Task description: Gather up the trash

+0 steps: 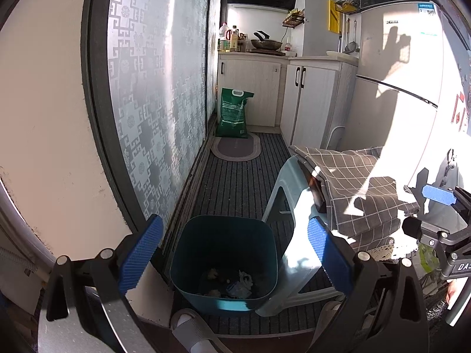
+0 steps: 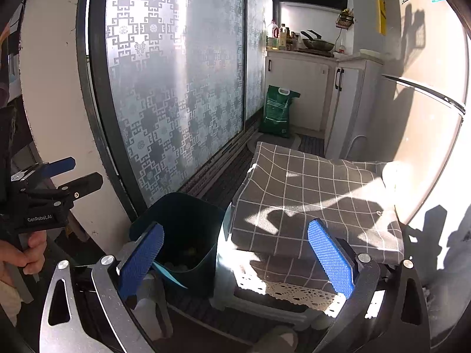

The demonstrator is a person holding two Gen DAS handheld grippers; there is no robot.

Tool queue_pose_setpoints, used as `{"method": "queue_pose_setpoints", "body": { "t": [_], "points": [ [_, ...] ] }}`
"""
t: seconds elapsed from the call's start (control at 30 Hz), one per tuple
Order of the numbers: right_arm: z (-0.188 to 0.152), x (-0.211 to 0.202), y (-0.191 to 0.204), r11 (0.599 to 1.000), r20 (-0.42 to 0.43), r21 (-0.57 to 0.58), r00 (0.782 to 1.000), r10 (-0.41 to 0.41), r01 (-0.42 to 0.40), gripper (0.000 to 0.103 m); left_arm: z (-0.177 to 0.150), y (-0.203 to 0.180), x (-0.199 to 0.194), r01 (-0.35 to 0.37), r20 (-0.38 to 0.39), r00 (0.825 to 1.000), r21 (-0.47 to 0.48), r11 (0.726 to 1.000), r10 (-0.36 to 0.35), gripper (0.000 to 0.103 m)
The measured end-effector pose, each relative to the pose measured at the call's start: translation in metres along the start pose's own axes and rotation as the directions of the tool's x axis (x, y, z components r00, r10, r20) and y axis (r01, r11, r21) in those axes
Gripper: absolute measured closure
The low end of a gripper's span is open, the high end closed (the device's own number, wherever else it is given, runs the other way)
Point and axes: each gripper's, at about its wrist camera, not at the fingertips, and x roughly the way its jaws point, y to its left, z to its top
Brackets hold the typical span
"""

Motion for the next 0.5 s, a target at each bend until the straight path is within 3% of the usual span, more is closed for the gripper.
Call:
{"method": "queue_pose_setpoints", "body": {
  "t": [0.5],
  "points": [
    [-0.0011, 0.001, -0.0004, 1.0, -0.003, -0.001, 1.0, 0.0, 0.0, 0.004, 0.0005, -0.0002, 0.0019, 0.005, -0.004, 1.0, 0.006, 1.0, -0.005, 0.003]
  ]
}}
